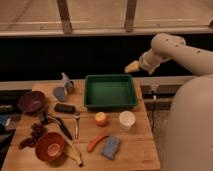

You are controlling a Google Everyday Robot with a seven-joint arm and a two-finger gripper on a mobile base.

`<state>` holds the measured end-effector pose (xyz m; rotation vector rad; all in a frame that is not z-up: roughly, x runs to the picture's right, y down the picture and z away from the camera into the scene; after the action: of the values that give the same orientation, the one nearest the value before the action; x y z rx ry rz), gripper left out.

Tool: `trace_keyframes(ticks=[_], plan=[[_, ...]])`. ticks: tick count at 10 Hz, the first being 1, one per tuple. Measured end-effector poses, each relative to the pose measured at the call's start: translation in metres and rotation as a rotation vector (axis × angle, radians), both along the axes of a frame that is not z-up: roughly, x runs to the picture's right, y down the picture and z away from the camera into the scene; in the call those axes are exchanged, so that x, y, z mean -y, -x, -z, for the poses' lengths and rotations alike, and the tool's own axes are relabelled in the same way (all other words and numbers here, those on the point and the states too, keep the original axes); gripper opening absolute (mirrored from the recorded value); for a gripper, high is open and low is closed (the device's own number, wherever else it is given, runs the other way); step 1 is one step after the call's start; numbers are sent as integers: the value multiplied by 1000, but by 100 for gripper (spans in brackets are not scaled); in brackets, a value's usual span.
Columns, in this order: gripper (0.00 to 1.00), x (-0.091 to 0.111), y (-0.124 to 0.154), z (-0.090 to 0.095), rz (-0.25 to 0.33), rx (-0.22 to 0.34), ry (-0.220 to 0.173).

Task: Wipe table surface with towel

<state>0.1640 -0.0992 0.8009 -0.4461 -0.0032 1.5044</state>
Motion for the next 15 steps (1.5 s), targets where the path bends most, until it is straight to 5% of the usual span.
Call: trace_keyframes(ticks=[3, 5, 11, 15], plan=[[80, 6, 90, 3, 100, 140, -30], [80, 1, 126, 9, 143, 196, -51], [80, -2, 123, 6, 154, 189, -78], [80, -6, 186, -11, 238, 239, -127]])
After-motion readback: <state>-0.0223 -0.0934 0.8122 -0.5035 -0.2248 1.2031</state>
